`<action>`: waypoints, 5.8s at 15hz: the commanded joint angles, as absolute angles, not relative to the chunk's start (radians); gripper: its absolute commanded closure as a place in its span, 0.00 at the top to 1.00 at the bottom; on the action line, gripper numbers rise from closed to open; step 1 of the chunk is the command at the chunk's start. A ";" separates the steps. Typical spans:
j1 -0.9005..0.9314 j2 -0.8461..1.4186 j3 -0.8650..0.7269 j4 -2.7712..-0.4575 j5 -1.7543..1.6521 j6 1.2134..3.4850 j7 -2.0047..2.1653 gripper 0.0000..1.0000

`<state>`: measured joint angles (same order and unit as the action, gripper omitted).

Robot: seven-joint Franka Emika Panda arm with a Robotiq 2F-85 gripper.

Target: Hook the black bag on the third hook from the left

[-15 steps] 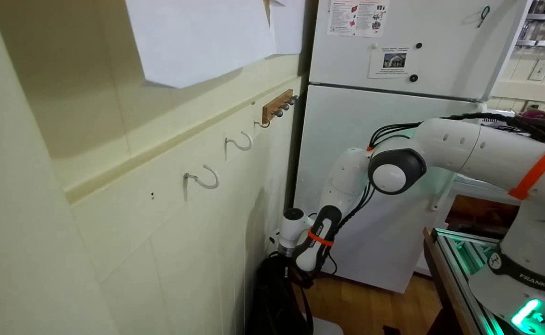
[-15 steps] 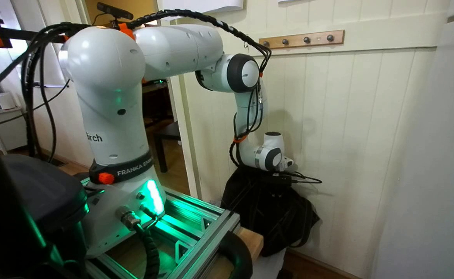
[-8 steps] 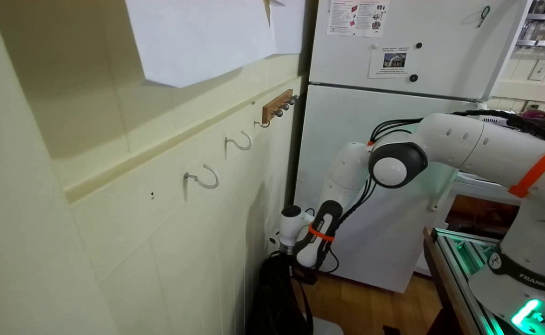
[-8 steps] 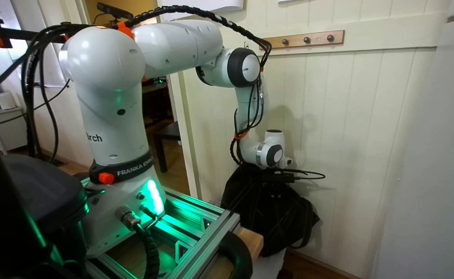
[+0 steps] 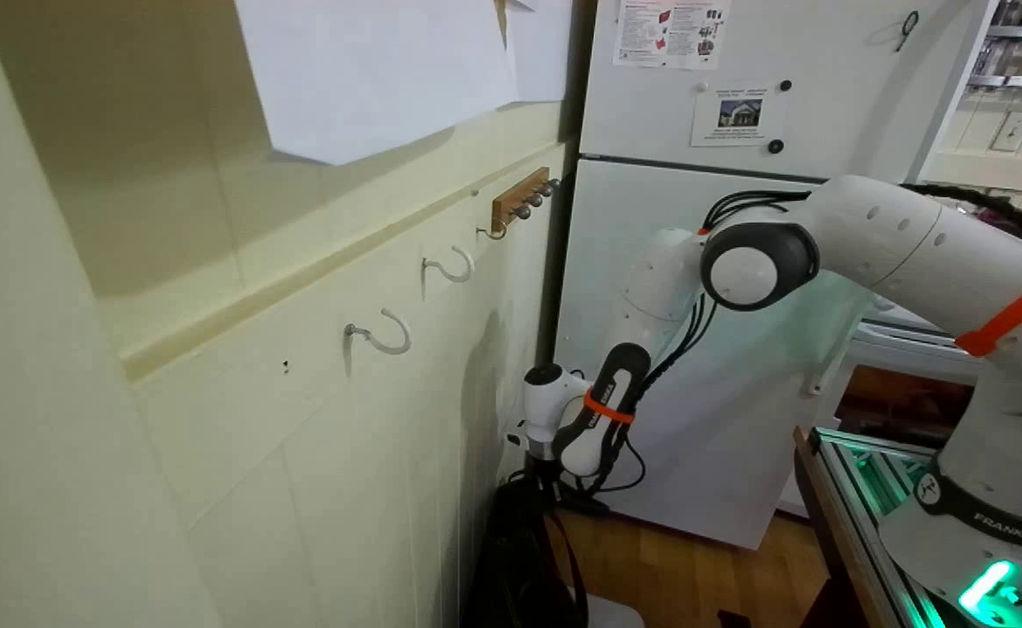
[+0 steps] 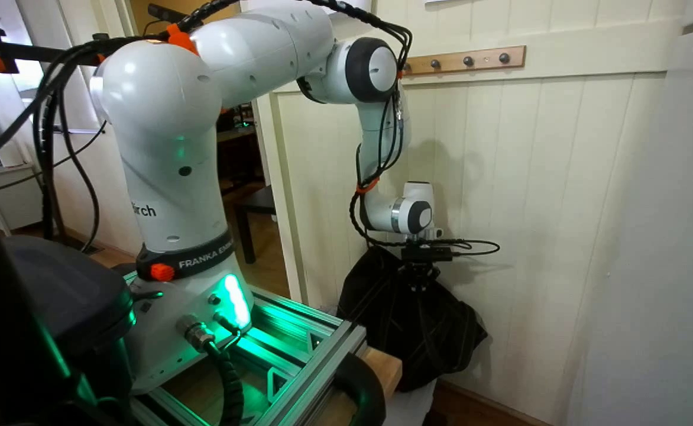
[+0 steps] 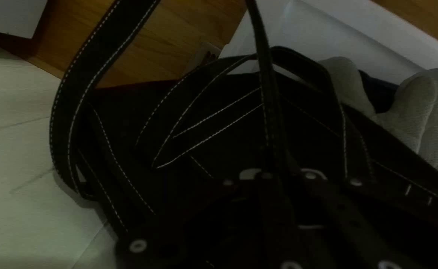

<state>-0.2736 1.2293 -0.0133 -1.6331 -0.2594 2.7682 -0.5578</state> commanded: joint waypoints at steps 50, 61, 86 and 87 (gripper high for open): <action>0.018 0.376 -0.084 -2.233 -0.844 2.415 -0.114 0.02; 0.043 0.235 -0.061 -2.366 -1.152 2.362 0.040 0.02; 0.071 0.272 0.055 -2.345 -1.276 2.178 -0.372 0.02; 0.075 0.268 0.065 -2.349 -1.277 2.163 -0.392 0.02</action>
<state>0.0560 0.3130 0.0405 -2.3207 -1.2495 2.2354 -0.3398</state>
